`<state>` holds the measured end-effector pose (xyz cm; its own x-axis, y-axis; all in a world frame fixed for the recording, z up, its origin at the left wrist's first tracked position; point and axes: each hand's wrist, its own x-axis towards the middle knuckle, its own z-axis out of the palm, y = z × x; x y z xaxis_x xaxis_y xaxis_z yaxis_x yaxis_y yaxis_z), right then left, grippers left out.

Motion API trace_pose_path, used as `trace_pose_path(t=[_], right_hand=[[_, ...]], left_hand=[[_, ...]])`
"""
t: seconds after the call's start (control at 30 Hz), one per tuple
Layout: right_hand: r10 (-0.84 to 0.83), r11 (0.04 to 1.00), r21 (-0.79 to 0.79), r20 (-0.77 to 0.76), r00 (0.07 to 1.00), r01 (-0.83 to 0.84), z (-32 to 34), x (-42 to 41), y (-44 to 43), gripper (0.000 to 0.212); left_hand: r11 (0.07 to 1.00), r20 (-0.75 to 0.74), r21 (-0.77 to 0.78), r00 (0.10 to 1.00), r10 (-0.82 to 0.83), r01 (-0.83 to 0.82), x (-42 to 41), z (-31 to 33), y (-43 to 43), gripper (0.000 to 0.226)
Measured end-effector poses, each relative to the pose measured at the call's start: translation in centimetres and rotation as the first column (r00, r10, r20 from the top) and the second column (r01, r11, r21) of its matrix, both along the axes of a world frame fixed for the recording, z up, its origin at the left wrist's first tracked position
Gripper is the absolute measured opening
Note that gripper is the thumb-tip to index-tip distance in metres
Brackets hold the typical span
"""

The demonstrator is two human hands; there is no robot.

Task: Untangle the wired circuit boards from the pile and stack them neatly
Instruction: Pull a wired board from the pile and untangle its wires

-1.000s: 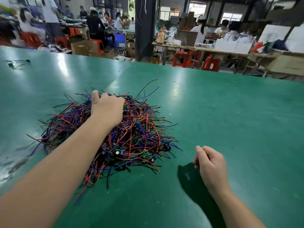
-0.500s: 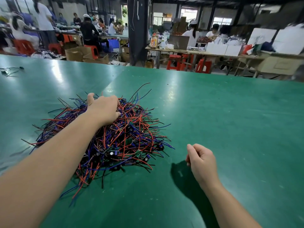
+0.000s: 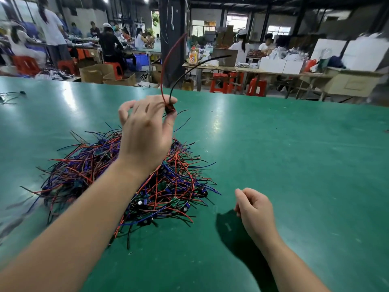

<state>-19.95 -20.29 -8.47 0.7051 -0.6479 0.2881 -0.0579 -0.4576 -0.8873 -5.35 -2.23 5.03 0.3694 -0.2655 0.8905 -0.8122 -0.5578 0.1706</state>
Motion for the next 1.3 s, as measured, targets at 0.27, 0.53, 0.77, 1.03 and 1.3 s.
trace_pose_path(t=[0.27,0.53,0.77,1.03,1.3], right_hand=[[0.147,0.924,0.325,0.184,0.972,-0.202,1.4,-0.6,0.8,0.031],[0.331,0.58,0.618,0.416,0.847,-0.531,4.1,-1.6,2.0,0.022],[0.283,0.732,0.574,0.233,0.93,-0.366,3.9,-1.4,2.4,0.02],[0.2,0.756,0.59,0.206,0.958,-0.285,3.8,-1.4,1.8,0.014],[0.219,0.771,0.579,0.149,0.964,-0.264,3.5,-1.3,1.9,0.009]], left_hand=[[0.85,-0.453,-0.244,0.72,-0.526,0.468,-7.7,-2.2,-1.8,0.025],[0.765,-0.726,-0.45,0.311,-0.614,0.46,-8.2,-7.0,-3.2,0.039],[0.812,-0.802,-0.366,0.289,-0.524,0.455,-8.6,-10.1,-3.1,0.051],[0.763,-0.796,-0.574,0.014,-0.605,0.297,-9.0,-10.5,-3.8,0.03],[0.723,-0.748,-0.662,-0.112,-0.654,0.197,-8.8,-10.4,-3.7,0.015]])
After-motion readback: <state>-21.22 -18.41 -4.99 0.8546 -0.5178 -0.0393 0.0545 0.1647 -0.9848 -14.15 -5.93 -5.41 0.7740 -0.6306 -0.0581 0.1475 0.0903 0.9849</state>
